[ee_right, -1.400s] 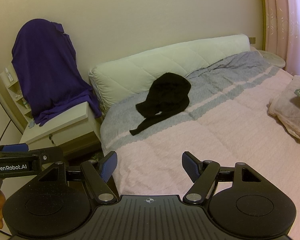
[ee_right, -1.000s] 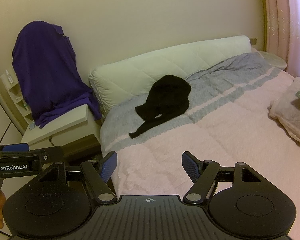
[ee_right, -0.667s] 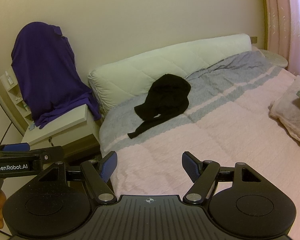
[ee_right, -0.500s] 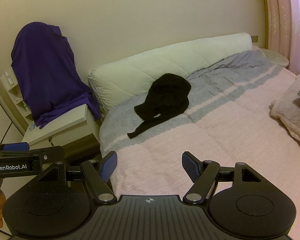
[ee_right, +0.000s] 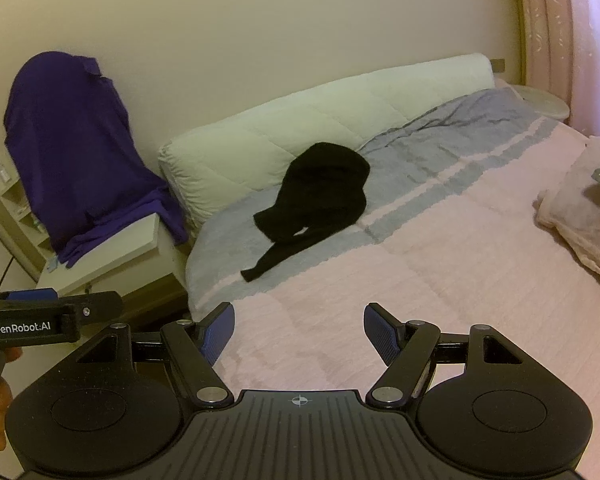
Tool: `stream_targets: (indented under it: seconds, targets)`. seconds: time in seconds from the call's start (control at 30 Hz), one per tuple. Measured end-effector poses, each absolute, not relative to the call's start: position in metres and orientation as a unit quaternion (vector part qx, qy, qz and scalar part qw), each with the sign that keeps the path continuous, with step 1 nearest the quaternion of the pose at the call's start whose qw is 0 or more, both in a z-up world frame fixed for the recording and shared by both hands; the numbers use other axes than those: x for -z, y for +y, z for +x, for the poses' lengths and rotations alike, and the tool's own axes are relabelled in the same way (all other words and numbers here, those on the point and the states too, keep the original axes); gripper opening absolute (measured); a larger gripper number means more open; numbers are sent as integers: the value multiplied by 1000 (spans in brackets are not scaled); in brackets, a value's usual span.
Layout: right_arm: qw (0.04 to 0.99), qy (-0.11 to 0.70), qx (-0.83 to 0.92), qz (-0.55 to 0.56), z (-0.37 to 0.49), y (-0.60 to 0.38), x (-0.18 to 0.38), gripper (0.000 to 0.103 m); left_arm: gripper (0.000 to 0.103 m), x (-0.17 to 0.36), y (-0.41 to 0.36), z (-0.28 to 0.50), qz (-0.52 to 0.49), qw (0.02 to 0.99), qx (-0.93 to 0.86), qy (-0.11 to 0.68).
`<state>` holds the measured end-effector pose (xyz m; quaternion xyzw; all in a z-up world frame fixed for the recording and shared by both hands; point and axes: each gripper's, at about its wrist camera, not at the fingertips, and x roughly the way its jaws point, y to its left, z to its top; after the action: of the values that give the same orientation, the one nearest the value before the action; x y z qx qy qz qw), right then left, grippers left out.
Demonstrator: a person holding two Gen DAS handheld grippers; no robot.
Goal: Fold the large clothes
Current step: 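Move both tools toward the crumpled black sweater on the bed, then grasp the black sweater with both grippers and lift it off the bed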
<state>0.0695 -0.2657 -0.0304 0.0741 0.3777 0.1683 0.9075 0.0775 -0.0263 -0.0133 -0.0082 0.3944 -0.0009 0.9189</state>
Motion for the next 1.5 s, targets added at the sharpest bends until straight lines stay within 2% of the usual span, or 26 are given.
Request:
stream_targets:
  seconds: [0.43,0.67,0.93,1.17,1.43,1.5]
  targets:
    - [894,403,-133,143,180,-239,75,69,102,63,25,216,-16,899,45,435]
    - [876,441,-96,172,271,-204,123,69,95,111,65,327,-23,880,75,469]
    - [856,460,-31,236,373,-191,197,69,89,181,92,455,-9,867,102,488]
    - [844,473,1,253,451,-187,284,69,74,257,103,554,-29,851,122,510]
    - [834,465,28,295,530,-191,371,68,73,313,100,648,-20,858,140,494]
    - [831,460,35,310,549,-194,388,68,69,327,100,676,-25,859,143,490]
